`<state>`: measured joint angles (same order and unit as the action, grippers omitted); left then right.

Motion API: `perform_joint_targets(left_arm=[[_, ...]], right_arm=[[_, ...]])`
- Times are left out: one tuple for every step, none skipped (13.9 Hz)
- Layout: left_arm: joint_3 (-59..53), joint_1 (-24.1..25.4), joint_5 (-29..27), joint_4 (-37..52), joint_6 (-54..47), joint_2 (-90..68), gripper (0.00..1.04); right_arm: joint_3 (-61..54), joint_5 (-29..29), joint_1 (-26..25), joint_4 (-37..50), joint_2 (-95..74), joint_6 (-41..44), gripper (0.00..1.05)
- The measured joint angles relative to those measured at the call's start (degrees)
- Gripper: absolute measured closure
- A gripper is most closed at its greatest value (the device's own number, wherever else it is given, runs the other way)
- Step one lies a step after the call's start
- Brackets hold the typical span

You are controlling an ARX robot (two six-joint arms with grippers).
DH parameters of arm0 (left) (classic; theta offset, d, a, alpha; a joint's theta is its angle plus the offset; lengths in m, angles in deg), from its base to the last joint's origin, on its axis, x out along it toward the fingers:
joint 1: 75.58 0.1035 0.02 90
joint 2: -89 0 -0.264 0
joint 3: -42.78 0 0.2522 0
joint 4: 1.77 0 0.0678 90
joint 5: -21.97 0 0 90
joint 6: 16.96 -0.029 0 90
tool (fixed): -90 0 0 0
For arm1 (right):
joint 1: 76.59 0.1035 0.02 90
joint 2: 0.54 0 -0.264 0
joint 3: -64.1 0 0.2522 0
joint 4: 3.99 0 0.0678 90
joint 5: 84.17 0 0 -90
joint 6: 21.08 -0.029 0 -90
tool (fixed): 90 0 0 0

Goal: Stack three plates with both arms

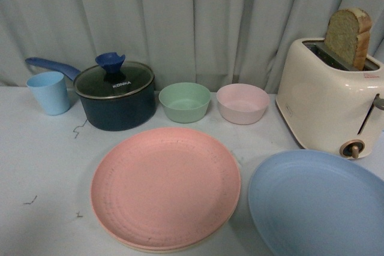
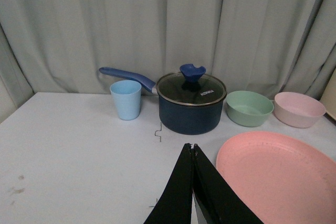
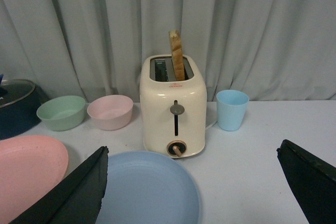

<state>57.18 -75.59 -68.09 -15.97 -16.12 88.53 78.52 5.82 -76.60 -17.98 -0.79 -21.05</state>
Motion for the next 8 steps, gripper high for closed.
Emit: perform_joint_targets(left_arm=[[0.0, 0.0, 0.0, 0.3, 0.0, 0.0, 1.03], [0.0, 0.0, 0.0, 0.1, 0.0, 0.0, 0.96], [0.0, 0.0, 0.0, 0.2, 0.0, 0.0, 0.86], [0.0, 0.0, 0.0, 0.2, 0.0, 0.0, 0.75], [0.0, 0.0, 0.0, 0.2, 0.0, 0.0, 0.62], [0.0, 0.0, -0.1, 0.2, 0.0, 0.0, 0.46], [0.0, 0.0, 0.0, 0.3, 0.0, 0.0, 0.3], [0.0, 0.0, 0.0, 0.2, 0.0, 0.0, 0.12]], right_arm=[[0.0, 0.0, 0.0, 0.0, 0.0, 0.0, 0.06], [0.0, 0.0, 0.0, 0.1, 0.0, 0.0, 0.06], [0.0, 0.0, 0.0, 0.0, 0.0, 0.0, 0.06], [0.0, 0.0, 0.0, 0.0, 0.0, 0.0, 0.06], [0.0, 0.0, 0.0, 0.0, 0.0, 0.0, 0.06], [0.0, -8.7, -3.3, 5.8, -2.4, -1.1, 0.06], [0.4, -26.0, -12.9, 19.7, -14.2, -3.6, 0.06], [1.8, -36.5, -15.8, 34.3, -32.0, -5.6, 0.06]])
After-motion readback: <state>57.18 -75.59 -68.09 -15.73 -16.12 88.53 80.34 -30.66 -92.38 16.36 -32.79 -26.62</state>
